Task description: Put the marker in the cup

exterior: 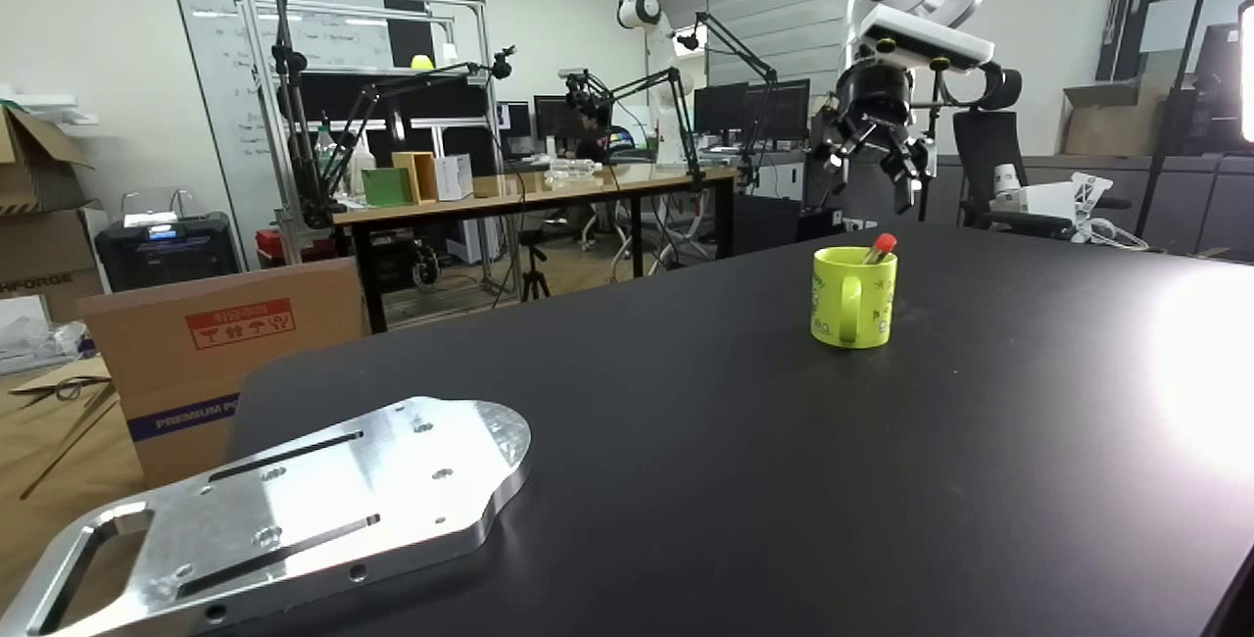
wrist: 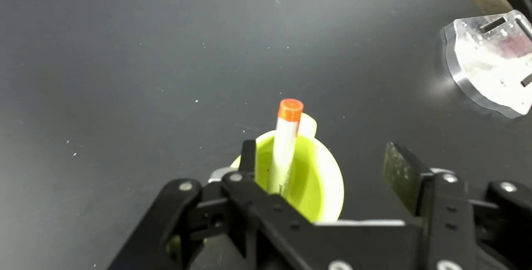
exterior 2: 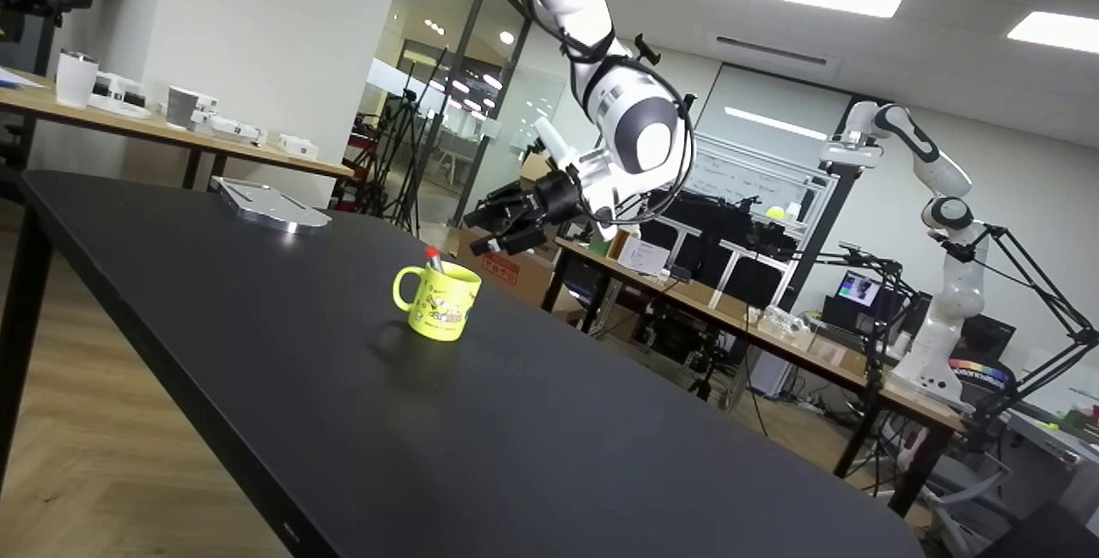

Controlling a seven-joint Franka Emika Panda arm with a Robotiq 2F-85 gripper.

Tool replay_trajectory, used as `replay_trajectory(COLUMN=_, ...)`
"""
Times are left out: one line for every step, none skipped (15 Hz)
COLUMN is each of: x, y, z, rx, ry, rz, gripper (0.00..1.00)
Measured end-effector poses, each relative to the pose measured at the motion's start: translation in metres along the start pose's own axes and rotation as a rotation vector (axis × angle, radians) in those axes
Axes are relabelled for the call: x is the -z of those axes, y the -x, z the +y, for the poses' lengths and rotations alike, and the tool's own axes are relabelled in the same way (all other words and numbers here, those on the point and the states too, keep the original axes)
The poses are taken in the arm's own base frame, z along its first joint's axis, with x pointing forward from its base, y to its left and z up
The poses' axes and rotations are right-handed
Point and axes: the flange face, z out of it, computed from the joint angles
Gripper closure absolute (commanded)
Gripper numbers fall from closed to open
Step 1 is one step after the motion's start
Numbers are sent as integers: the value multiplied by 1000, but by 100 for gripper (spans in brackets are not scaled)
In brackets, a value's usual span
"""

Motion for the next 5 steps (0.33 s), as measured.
replay_trajectory(x=12, y=6, z=-2, rx=12, ry=-1, rz=14, gripper=0)
replay_trajectory(x=26, y=13, z=-2, rx=28, ry=2, rz=27, gripper=3)
replay_trajectory(x=38, y=21, z=-1, rx=45, ry=17, rz=35, gripper=0)
replay_trajectory(x=48, y=27, z=1, rx=58, ry=30, rz=40, gripper=0)
replay_trajectory(x=55, y=32, z=3, rx=64, ry=35, rz=45, gripper=0)
